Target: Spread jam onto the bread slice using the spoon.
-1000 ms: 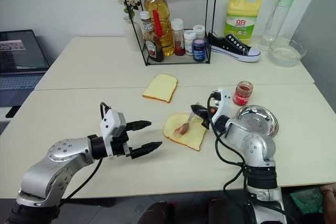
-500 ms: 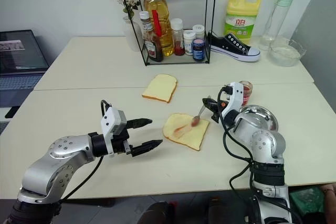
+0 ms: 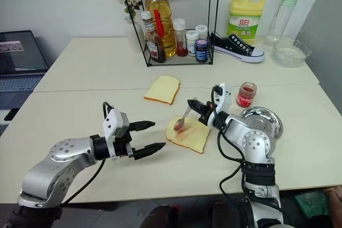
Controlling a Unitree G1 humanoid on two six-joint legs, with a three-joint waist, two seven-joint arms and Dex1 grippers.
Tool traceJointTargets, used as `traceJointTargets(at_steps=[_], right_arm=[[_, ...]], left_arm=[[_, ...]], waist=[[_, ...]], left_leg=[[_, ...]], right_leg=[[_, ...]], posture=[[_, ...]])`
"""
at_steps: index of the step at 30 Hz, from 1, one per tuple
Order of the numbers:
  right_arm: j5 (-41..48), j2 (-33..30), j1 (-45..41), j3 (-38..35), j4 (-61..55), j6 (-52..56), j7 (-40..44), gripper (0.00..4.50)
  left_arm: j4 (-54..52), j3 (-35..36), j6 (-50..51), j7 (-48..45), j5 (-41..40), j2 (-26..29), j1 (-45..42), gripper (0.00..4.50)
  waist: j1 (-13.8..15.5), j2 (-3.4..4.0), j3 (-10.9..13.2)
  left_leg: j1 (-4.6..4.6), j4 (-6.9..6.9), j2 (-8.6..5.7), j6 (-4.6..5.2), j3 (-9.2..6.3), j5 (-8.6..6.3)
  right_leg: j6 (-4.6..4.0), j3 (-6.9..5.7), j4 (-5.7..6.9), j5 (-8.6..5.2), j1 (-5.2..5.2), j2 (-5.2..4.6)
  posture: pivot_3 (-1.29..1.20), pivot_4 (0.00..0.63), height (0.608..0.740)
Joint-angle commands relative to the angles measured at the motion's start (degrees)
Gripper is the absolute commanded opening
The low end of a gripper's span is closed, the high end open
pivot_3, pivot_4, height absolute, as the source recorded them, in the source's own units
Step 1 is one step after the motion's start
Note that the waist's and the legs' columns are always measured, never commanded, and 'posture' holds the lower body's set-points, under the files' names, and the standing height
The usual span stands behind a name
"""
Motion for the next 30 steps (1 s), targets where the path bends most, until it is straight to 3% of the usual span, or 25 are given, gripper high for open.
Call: traceJointTargets(at_steps=[1, 11, 30], right_arm=[[-1.7, -0.46, 0.58, 1.69, -0.19, -2.31, 2.42, 0.03], [-8.82, -2.61, 0.87, 2.14, 2.75, -8.75, 3.97, 0.03], [-6.65, -11.97, 1.53, -2.28, -2.37, -6.31, 5.64, 0.03]], left_arm=[[-2.24, 0.36, 0.11, 0.13, -0.9, 0.52, 0.07, 4.5], [-2.92, 0.23, 0.47, 0.26, -1.04, 0.2, 0.42, 4.5], [-1.54, -0.51, 0.77, -0.57, -1.01, 0.23, -1.74, 4.5]], waist=[[-0.01, 0.0, 0.0], [0.06, 0.0, 0.0], [0.27, -0.02, 0.0]], left_leg=[[0.0, 0.0, 0.0, 0.0, 0.0, 0.0], [0.01, 0.0, 0.0, 0.0, 0.0, 0.0], [0.01, 0.02, -0.03, 0.0, -0.01, 0.0]], right_leg=[[0.0, 0.0, 0.0, 0.0, 0.0, 0.0], [0.0, 0.0, 0.0, 0.0, 0.01, 0.0], [0.0, -0.01, -0.01, 0.0, 0.06, -0.02]], posture=[[0.0, 0.15, 0.74], [0.0, 0.15, 0.74], [0.0, 0.15, 0.74]])
